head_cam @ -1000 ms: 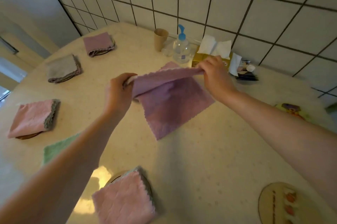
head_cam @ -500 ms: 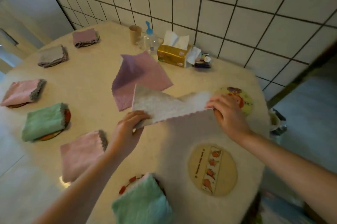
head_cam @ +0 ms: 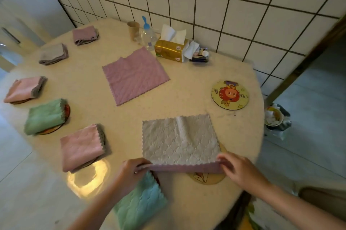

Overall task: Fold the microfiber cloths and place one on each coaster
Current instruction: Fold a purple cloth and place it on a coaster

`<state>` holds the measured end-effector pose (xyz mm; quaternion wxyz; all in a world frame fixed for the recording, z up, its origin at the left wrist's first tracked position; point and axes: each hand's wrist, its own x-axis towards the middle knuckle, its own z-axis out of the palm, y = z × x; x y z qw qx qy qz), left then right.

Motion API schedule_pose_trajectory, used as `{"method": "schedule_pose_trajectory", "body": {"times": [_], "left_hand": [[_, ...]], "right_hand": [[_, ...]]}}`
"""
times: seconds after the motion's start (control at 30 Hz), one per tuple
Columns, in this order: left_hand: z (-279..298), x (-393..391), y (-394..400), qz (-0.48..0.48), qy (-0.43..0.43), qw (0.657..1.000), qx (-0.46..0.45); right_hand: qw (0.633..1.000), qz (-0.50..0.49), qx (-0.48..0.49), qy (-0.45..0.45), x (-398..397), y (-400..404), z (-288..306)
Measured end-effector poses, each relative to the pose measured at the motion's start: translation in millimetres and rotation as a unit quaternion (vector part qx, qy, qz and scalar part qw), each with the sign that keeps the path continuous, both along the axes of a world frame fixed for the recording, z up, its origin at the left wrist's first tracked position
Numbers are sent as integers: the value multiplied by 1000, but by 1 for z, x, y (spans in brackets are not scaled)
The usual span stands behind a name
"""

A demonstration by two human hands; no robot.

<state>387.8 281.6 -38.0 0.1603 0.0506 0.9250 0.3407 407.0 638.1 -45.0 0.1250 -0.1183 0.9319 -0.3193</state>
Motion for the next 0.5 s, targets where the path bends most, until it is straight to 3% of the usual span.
{"method": "schedule_pose_trajectory", "body": {"times": [0.2, 0.5], "left_hand": [[-6, -53, -1, 178, -18, 980, 85], [-38, -119, 5, 227, -55, 969, 81]], "right_hand": [[982, -162, -97, -6, -65, -9, 19], [989, -139, -35, -33, -161, -24, -20]]}}
